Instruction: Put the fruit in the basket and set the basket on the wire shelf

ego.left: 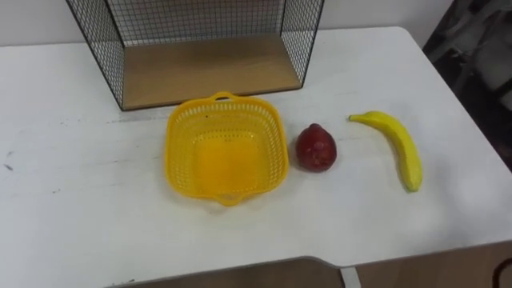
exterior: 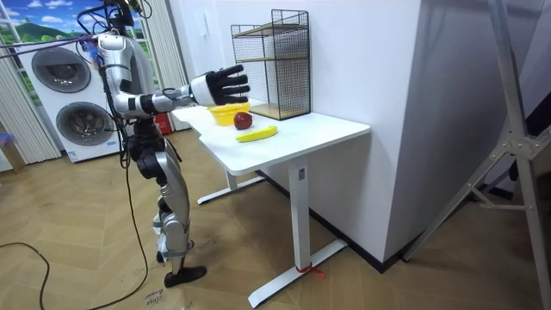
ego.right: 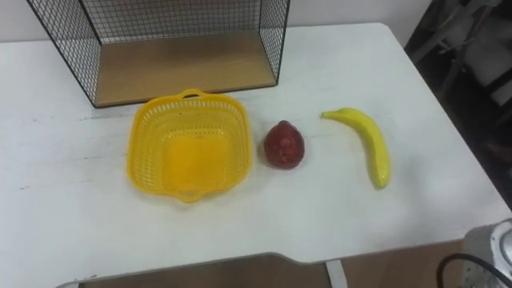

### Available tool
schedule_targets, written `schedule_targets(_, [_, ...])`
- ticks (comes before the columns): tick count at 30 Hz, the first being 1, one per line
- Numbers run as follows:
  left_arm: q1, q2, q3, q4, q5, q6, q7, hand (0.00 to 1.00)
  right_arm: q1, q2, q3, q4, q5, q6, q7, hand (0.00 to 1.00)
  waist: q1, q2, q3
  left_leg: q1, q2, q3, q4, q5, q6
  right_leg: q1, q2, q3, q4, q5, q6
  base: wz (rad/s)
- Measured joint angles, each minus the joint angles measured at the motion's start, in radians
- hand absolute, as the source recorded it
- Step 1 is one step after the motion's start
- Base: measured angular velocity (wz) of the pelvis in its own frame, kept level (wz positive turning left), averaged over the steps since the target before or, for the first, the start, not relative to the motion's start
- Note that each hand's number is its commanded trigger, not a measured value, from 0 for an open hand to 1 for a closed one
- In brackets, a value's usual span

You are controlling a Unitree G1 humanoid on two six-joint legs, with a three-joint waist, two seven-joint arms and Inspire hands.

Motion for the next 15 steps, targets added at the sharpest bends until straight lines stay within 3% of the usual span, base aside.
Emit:
schedule_targets(9, [-0.001,0.003,-0.068,0.011,0.0,0.001,-0.001,0.0,-0.012,-0.009,0.145,-0.001,-0.105,0.001,0.15,0.0,0.033,0.012,0.0045,0.005,0.006,-0.018,0.009,0.0,0.0,0.029,0.0,-0.028,-0.02,0.012,-0.003,0.07])
schedule_targets(15, [-0.001,0.003,-0.08,0.011,0.0,-0.001,-0.003,0.0,-0.014,-0.01,0.198,-0.001,-0.2,0.001,0.245,0.0,0.049,0.012,0.0023,0.005,0.005,-0.02,0.01,0.003,0.0,0.037,0.0,-0.026,-0.034,0.013,-0.003,0.05])
